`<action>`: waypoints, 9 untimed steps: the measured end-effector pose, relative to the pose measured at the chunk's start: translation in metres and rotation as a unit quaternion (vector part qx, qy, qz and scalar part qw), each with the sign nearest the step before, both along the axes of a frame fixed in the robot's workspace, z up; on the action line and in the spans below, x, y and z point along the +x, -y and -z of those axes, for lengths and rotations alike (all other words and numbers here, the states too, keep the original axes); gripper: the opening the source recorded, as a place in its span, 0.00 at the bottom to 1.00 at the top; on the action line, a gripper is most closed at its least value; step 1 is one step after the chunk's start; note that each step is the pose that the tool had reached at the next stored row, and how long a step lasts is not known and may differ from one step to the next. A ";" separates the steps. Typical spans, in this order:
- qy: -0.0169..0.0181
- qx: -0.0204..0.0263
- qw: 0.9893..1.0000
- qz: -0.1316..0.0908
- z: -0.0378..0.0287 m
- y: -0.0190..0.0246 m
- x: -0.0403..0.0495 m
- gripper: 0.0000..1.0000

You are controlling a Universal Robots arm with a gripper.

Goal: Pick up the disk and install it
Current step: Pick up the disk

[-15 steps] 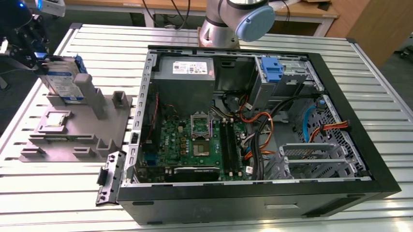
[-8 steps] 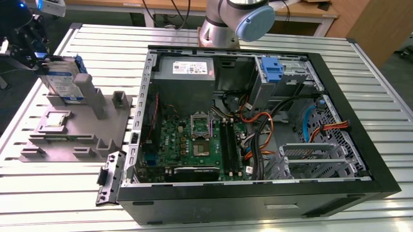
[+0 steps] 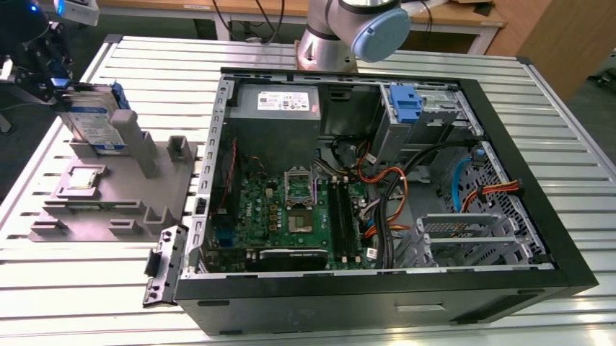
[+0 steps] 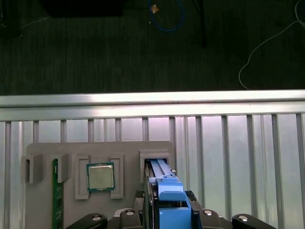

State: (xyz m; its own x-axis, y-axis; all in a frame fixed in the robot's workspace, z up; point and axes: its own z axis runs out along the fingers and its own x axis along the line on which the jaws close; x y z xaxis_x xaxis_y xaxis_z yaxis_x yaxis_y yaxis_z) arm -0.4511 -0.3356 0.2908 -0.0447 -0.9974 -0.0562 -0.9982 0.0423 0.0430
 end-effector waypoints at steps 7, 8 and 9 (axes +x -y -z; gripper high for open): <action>0.000 -0.001 1.000 0.000 0.0001 0.0000 0.0000 0.45; 0.001 -0.002 1.000 0.000 0.0005 0.0000 0.0001 0.45; 0.002 -0.002 1.000 0.000 0.0007 0.0000 0.0001 0.45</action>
